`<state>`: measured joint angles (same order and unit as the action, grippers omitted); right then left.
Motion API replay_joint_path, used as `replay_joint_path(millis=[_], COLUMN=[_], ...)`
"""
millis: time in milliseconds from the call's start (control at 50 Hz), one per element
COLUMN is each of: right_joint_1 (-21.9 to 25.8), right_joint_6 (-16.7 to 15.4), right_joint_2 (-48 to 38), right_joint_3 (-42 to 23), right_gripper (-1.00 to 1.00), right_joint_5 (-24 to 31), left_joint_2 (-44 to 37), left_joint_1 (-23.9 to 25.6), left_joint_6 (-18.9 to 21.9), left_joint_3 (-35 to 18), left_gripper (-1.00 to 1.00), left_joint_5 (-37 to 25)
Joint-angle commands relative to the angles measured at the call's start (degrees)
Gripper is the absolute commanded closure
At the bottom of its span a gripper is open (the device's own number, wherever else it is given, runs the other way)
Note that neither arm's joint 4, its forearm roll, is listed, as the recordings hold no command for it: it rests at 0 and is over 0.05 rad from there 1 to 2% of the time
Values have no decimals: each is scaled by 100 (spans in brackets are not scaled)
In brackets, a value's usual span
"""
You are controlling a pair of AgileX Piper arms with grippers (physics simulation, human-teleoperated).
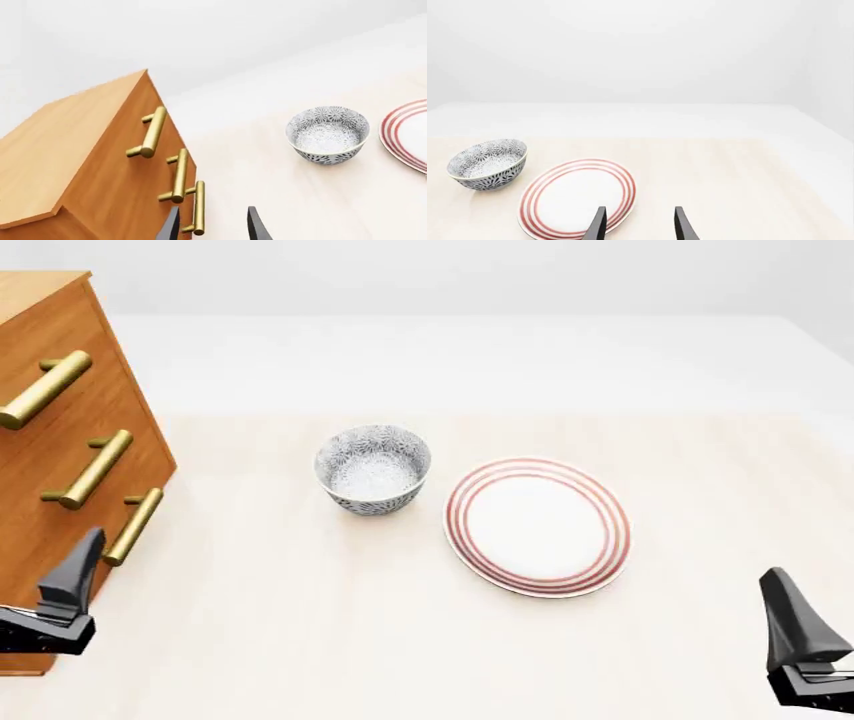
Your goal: Open the top drawer of the cabinet.
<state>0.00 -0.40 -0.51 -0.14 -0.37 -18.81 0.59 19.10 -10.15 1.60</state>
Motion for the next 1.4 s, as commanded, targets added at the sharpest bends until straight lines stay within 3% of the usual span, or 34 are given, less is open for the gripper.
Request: replay_joint_path(millis=[20, 120, 300, 440, 520, 740, 900, 960, 1100, 1320, 1400], right_joint_1=[-1, -1, -1, -1, -1, 0, 0, 0, 0, 0, -1], right_joint_6=[0, 0, 0, 0, 0, 1, 0, -1, 0, 0, 0], right_joint_2=[10, 11, 11, 9, 10, 11, 10, 10, 9, 10, 10], right_joint_3=[0, -1, -1, -1, -1, -1, -1, -1, -1, -1, -1], right_gripper=[-100, -100, -100, -100, -100, -100, -100, -100, -100, -100, -100], right_joint_5=[10, 13, 11, 12, 11, 11, 11, 11, 11, 11, 11], left_joint_2=[-578, -605, -705, -741, -851, -1286, -1489, -1515, -1620, -2083, -2242], left_joint_1=[-9, 0, -147, -143, -137, -265, -306, -450, -510, -629, -655], left_joint_6=[811, 1023, 1982, 2140, 2463, 3506, 3743, 4154, 4638, 5320, 5365], left_joint_3=[-431, -618, -897, -1160, -1280, -1019, -1129, -1028, -1071, -995, -1115], left_gripper=[-100, -100, -100, -100, -100, -100, -100, -100, -100, -100, -100], left_joint_5=[-139, -357, -752, -987, -1018, -466, -363, -213, -107, 353, 405])
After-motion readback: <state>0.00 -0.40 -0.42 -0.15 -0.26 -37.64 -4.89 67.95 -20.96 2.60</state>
